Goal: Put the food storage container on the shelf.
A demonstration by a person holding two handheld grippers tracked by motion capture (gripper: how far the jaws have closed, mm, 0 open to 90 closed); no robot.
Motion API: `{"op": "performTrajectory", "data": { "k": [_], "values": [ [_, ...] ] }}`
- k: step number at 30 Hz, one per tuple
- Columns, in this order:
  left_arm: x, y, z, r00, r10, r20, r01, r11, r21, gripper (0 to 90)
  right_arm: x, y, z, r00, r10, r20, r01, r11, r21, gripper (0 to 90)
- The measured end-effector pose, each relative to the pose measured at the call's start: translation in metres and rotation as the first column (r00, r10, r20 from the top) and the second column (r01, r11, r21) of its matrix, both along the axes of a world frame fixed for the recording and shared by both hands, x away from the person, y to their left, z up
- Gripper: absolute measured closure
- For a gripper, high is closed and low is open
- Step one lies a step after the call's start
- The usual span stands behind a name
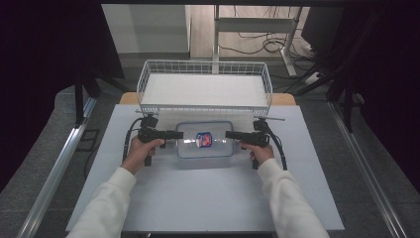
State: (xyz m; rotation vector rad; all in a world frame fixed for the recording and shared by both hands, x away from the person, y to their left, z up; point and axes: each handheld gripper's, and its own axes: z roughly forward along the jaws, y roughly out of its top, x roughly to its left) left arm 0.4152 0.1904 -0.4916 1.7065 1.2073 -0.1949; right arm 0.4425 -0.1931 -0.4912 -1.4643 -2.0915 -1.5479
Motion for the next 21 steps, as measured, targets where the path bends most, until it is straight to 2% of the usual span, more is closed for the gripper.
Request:
{"op": "performTrajectory", "data": {
  "k": [3, 8, 12, 21],
  "values": [
    [0.002, -0.0018, -0.0004, 0.9998, 0.021, 0.006, -0.021, 0.9997, 0.013, 49.9, -0.0005, 0.0017, -0.0007, 0.9996, -0.027, -0.008, 0.027, 1.0, -0.003, 47.7],
    [0.0043, -0.001, -0.0038, 0.9992, 0.033, -0.02, -0.034, 0.9991, -0.025, 49.8, 0.0011, 0.0027, -0.0027, 0.9987, -0.05, -0.012, 0.05, 0.999, 0.002, 47.5],
    [0.007, -0.0011, -0.0068, 0.9977, 0.063, -0.025, -0.064, 0.9976, -0.027, 49.3, 0.0018, 0.005, -0.0037, 0.9974, -0.07, -0.018, 0.07, 0.998, 0.0, 46.2],
    [0.0083, -0.0022, -0.0094, 0.9964, 0.083, -0.019, -0.083, 0.9961, -0.029, 45.9, 0.0027, 0.0094, -0.0028, 0.9946, -0.1, -0.028, 0.099, 0.995, -0.025, 44.3]
  ]
}}
